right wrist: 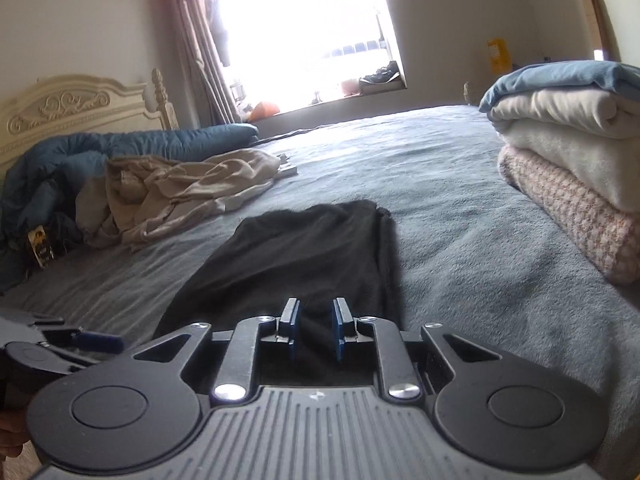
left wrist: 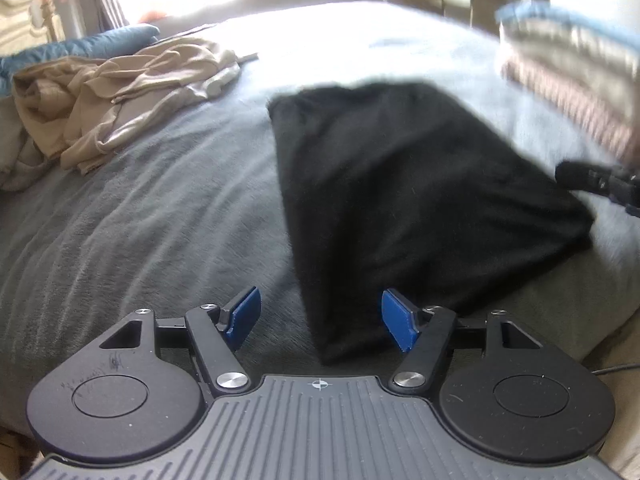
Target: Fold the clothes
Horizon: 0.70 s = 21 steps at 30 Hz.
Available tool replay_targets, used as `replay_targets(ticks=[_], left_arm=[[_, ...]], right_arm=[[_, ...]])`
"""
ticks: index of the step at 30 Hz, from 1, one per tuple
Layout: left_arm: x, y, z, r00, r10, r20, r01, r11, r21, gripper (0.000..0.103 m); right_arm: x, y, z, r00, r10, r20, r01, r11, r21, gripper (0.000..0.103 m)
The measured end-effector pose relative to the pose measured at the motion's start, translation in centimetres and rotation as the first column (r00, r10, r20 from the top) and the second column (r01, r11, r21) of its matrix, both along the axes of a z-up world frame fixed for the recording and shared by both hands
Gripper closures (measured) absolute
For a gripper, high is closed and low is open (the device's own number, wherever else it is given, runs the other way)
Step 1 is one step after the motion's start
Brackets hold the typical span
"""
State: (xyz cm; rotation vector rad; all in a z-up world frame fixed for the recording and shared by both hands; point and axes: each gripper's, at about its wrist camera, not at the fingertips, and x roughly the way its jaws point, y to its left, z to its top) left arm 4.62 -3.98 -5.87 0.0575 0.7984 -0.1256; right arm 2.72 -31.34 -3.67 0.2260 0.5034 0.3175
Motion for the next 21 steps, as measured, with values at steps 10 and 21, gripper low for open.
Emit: replay_targets(ticks=[10,21], left_arm=[[9.2,6.0,-1.9,0.998,-0.047,-0.044,0.021,0.88,-0.474,0.034],[17.9,8.5,-5.7,0.986,-0.123,-0.112,0.0,0.675,-0.738,0.049]], right_arm=[[11.3,-4.7,-3.1,0.964,0.067,-0.257,0.021,0.946,0.323,0.053],[19.5,-4.6,-6.0,0.916,0.168,-0.365,-0.002,0.91,0.414,0.053]])
